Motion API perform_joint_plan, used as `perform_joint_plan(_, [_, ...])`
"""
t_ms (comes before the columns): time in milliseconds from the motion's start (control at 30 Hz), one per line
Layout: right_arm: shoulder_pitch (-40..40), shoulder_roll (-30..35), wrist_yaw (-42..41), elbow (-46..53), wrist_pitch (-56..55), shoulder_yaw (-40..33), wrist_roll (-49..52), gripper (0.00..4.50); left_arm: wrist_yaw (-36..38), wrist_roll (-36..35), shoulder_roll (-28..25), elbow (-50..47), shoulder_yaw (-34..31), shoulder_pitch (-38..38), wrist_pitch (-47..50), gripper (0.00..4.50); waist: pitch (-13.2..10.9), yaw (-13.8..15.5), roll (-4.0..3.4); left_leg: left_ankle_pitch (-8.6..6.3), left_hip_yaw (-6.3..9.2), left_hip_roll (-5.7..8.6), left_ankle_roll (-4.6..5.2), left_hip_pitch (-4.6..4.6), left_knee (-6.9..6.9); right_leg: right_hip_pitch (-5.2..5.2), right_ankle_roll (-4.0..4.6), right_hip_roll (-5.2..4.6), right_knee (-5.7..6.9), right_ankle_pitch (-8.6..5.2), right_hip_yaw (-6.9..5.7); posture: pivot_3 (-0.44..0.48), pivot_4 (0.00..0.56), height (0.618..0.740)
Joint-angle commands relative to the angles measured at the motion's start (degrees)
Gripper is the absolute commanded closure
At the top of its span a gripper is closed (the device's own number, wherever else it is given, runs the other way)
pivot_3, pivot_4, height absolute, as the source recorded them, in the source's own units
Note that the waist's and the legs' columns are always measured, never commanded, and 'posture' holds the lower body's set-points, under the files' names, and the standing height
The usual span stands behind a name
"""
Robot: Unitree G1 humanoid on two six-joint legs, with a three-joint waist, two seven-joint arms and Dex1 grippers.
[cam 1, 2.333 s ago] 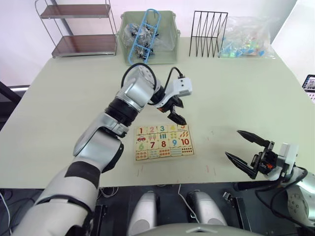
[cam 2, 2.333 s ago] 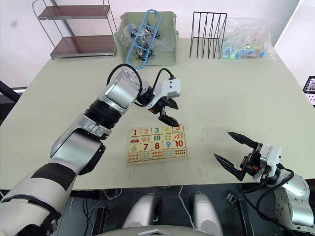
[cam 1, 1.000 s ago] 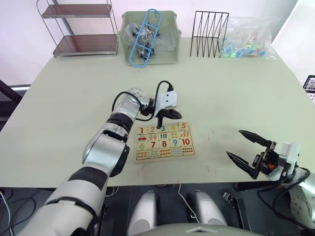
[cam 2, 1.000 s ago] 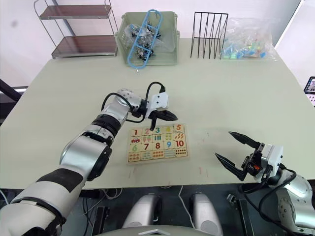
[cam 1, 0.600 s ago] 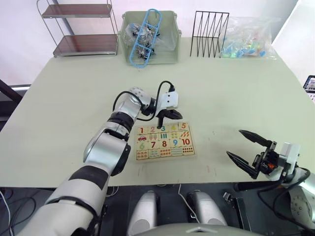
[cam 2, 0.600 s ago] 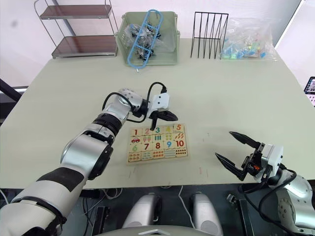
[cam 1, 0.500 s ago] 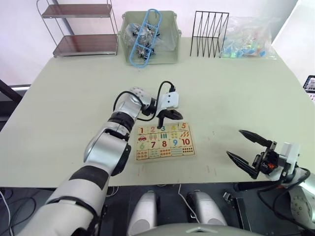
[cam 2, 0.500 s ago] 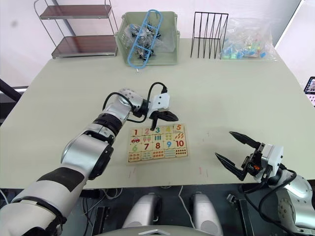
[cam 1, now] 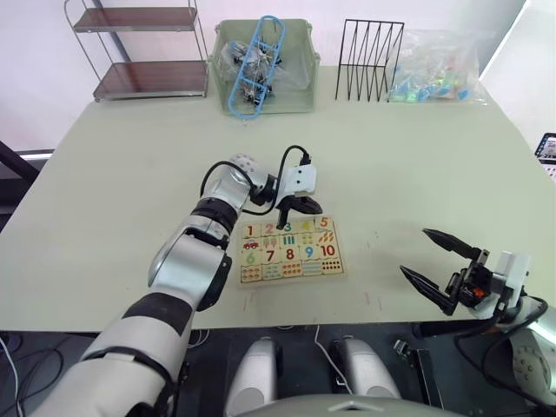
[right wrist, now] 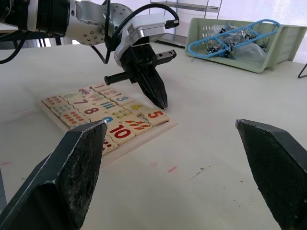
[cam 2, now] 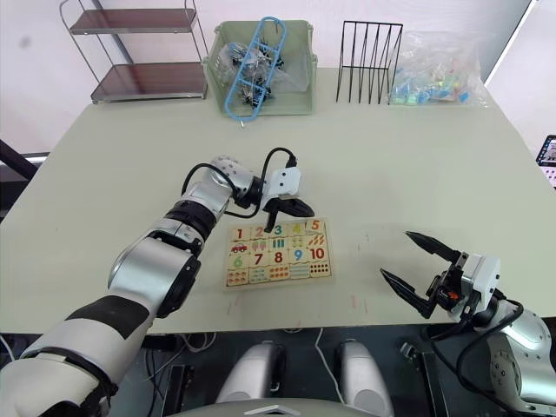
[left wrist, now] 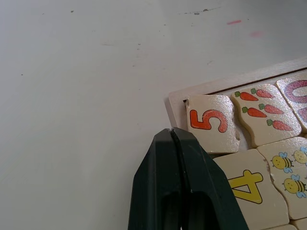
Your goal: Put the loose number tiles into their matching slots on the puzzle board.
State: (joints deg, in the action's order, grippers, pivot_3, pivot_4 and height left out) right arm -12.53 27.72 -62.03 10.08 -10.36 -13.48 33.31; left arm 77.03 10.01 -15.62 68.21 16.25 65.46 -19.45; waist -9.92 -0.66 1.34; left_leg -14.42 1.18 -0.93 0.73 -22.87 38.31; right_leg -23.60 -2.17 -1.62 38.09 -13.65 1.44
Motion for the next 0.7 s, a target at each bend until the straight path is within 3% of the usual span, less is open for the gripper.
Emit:
perform_joint_plan(33, [0.0,-0.1,0.1,1.8,-1.0,-0.8,0.9,0.0,0.1,0.0,0.0,-0.2,-0.6,1.3,-0.9,4.47,0.0,0.0,0.0,0.0,0.0,0.0,0.0,0.0,0.0,0.0,0.0,0.0,0.0,0.0,0.0,0.0,0.15,0.739])
perform_joint_plan(700, [0.0,-0.3,0.3,1.7,-1.2,-0.7,0.7,0.0,0.3,0.6,0.3,-0.2,-0.4,1.2,-1.0,4.47,0.0,0.0,0.0,0.0,0.0,0.0,0.0,0.0,0.0,0.0,0.0,0.0,0.0,0.0,0.0,0.0,0.15,0.739])
